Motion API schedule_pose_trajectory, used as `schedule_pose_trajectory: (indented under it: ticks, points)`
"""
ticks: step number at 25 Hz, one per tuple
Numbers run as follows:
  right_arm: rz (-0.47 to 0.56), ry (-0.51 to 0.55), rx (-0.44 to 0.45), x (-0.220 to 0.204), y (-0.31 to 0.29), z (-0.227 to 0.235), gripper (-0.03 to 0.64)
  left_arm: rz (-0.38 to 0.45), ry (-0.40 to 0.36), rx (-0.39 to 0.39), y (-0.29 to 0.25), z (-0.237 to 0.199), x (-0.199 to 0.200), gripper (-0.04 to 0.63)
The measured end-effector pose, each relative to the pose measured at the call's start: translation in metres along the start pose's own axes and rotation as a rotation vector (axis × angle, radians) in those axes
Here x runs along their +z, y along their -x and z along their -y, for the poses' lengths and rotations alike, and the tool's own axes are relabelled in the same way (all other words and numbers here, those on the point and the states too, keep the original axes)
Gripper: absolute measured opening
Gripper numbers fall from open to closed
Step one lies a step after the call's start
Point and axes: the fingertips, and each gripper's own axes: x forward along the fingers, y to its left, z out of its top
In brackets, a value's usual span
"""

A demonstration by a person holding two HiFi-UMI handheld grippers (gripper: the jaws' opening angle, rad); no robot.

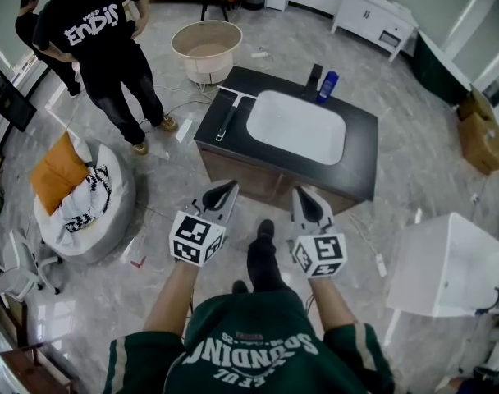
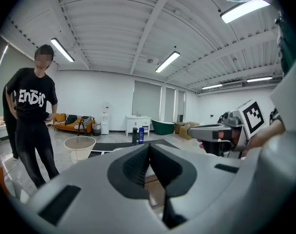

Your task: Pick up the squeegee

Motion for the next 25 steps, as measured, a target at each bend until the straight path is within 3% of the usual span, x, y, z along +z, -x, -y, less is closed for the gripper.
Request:
schedule_pose_trajectory:
  ticks: [15,25]
  points:
    - [-0.028,-0.016,0.062,0.025,-0.169,0.1,0.002,-0.054,0.026,0.019,-0.152,-0.096,0.04,0.002]
    - [-0.044,0.005,0.137,0.038,-0.253,0.148,0.002,-0.087,0.049,0.105,-0.222,-0.15,0.05,0.002]
